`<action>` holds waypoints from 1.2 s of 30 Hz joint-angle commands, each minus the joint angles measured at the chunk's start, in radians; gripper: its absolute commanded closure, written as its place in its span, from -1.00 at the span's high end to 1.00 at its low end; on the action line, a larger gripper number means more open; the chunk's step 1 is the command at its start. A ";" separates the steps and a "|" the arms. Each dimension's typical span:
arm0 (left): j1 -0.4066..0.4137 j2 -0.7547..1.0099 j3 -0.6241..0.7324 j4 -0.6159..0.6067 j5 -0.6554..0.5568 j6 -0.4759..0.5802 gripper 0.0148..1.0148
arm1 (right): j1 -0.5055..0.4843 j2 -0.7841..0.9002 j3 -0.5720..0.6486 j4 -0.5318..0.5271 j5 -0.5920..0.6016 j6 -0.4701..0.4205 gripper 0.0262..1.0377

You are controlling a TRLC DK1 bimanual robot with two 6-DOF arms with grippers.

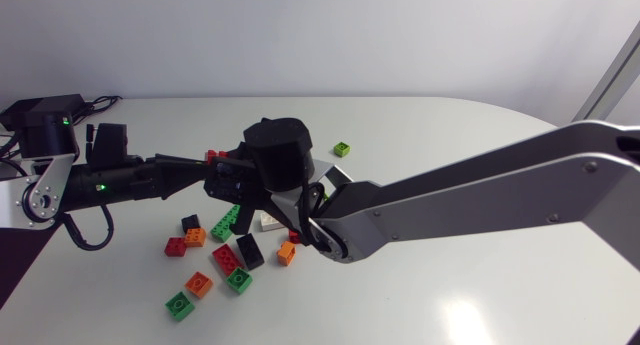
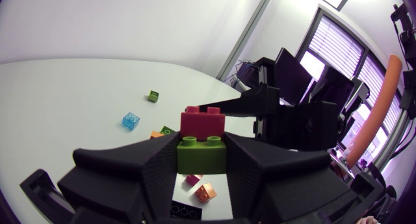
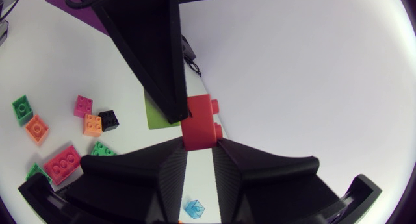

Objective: Disassemble duplo

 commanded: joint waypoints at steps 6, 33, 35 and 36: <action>-0.018 0.016 -0.007 -0.042 0.046 -0.013 -0.11 | -0.017 -0.013 0.046 0.031 0.045 0.019 -0.59; -0.012 0.004 -0.008 -0.044 0.009 0.004 0.15 | -0.025 0.025 0.094 -0.019 0.065 0.016 -0.56; -0.012 -0.012 -0.014 -0.042 -0.029 0.016 0.25 | -0.031 0.037 0.117 -0.051 0.071 0.020 -0.57; -0.015 -0.028 -0.022 -0.044 -0.068 0.035 0.28 | -0.033 0.044 0.127 -0.073 0.071 0.025 -0.57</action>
